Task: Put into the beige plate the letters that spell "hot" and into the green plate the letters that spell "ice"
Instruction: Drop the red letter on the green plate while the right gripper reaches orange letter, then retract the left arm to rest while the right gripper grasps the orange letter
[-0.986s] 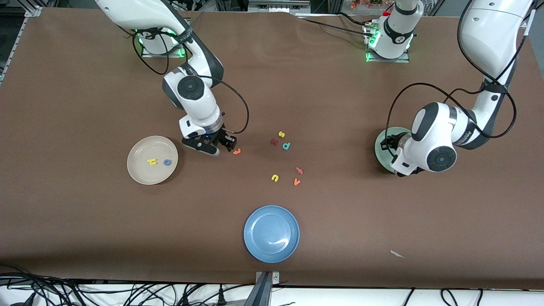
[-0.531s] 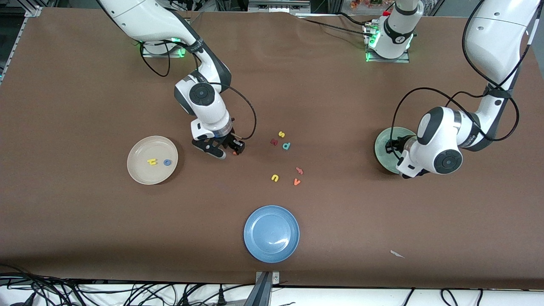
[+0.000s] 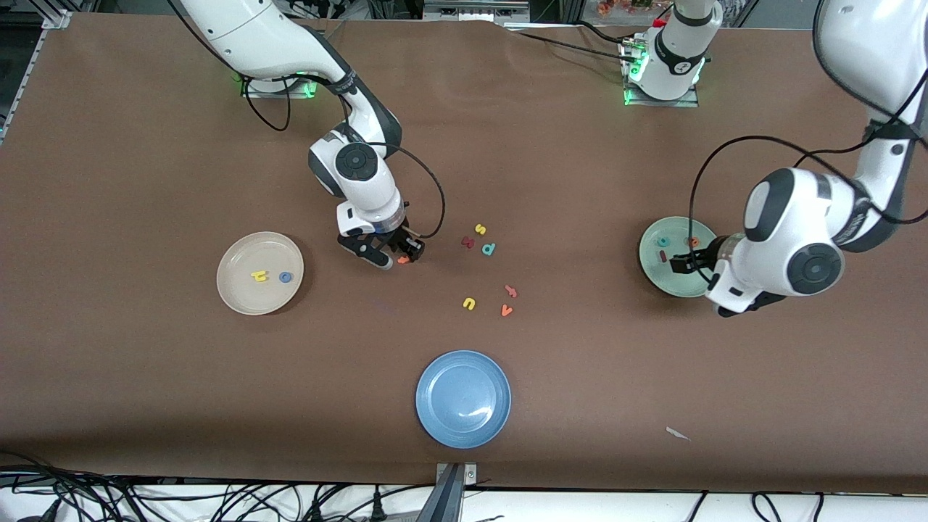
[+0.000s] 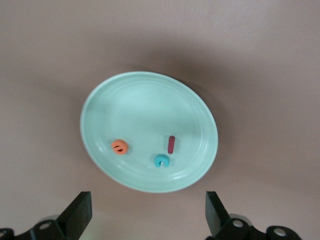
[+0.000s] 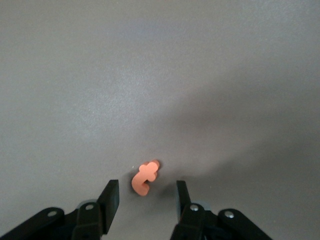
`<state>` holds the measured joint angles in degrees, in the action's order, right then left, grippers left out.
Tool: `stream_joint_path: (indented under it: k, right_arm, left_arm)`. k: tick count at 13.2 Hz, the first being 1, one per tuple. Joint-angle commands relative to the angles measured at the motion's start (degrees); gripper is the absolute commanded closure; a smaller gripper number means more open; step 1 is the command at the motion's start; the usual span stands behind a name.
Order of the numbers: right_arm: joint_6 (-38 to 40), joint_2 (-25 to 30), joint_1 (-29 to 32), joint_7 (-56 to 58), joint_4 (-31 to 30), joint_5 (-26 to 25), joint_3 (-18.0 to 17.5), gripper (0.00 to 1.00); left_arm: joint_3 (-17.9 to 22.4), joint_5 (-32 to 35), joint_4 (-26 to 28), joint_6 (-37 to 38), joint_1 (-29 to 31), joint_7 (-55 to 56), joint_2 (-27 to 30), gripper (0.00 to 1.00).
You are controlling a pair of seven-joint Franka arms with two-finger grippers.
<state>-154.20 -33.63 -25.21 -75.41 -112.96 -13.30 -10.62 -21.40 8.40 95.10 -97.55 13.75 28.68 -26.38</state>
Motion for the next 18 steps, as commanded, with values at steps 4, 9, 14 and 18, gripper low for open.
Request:
stream_joint_path:
  k: [4, 9, 14, 18]
  right_arm:
    - [-2.41, -1.87, -1.06, -0.79, 1.08, -0.06, 1.65, 0.46]
    - [-3.83, -2.84, -1.68, -0.97, 1.08, -0.06, 2.0, 0.51]
    - [-3.91, -2.93, -2.03, -0.97, 1.08, -0.06, 2.0, 0.78]
    - [-3.48, -1.8, -1.94, 0.17, 0.9, -0.49, 2.18, 0.95]
  left_arm:
    - [-1.18, -4.87, -19.23, 17.28, 2.85, -10.03, 2.29, 0.0]
    - [-1.18, -6.29, -21.27, 17.83, 6.03, -22.41, 8.97, 0.0]
    - [-1.18, -5.24, -21.02, 17.05, 6.03, -27.63, 9.42, 0.02]
    - [-1.1, -4.8, -17.42, 10.1, 5.94, -27.54, 9.33, 0.03]
